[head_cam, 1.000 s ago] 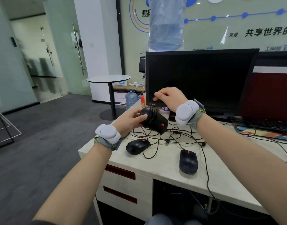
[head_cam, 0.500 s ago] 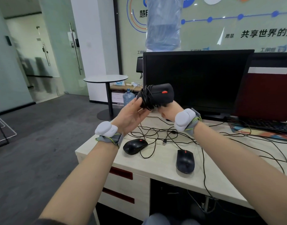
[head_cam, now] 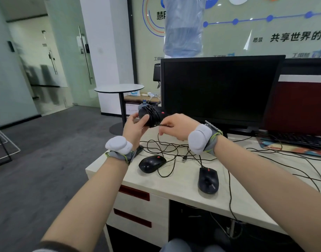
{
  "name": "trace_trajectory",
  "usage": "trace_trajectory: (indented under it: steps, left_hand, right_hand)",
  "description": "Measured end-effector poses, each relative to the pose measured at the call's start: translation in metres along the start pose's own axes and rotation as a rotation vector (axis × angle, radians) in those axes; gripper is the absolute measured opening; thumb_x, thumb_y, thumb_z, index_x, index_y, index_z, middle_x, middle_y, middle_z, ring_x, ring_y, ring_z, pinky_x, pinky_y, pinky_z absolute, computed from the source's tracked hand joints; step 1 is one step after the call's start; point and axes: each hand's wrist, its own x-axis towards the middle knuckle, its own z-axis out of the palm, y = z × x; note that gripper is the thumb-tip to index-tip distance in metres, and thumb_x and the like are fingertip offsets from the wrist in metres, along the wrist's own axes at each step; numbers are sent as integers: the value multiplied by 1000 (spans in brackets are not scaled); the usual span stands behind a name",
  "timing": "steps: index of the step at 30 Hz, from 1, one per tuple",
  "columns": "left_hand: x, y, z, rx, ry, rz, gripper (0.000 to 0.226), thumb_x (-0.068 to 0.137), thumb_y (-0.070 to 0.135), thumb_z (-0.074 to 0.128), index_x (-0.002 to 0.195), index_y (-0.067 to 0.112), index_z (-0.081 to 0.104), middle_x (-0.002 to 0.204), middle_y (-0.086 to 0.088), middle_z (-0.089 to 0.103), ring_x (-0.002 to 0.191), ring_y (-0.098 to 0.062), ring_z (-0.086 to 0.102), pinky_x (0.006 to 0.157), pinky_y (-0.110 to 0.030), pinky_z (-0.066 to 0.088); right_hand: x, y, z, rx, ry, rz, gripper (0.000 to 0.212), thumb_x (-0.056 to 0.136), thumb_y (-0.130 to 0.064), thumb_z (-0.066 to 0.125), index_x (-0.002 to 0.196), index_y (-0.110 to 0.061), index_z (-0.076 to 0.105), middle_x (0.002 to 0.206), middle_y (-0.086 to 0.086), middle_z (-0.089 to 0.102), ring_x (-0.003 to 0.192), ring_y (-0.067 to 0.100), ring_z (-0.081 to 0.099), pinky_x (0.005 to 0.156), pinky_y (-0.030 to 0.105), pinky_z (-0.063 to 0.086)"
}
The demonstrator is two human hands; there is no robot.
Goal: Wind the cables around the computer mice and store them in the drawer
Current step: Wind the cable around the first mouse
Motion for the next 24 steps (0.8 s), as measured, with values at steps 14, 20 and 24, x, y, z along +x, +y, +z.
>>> trace_trajectory:
  steps: [14, 20, 24]
  left_hand:
    - [-23, 5, 7, 74, -667, -128, 29, 89, 13, 52, 110, 30, 62, 101, 9, 73, 95, -4, 67, 77, -17, 53]
    - [-27, 9, 10, -212, -826, -222, 32, 97, 14, 40, 123, 20, 56, 106, 5, 70, 96, -6, 65, 83, -19, 52]
    - [-28, 15, 23, -347, -709, -234, 53, 74, 26, 73, 120, 13, 51, 101, 1, 69, 90, -8, 65, 80, -21, 54]
  right_hand:
    - [0, 32, -28, 261, 271, 46, 9, 80, -27, 68, 82, -19, 68, 70, -10, 61, 65, 2, 56, 64, 15, 46]
    - [-16, 36, -42, 531, 221, -18, 10, 87, -20, 59, 85, -17, 68, 77, -6, 63, 55, -2, 54, 52, 10, 43]
    - [1, 40, -19, 284, 605, 366, 25, 89, 6, 46, 70, -1, 61, 64, -7, 66, 56, -7, 59, 62, 9, 46]
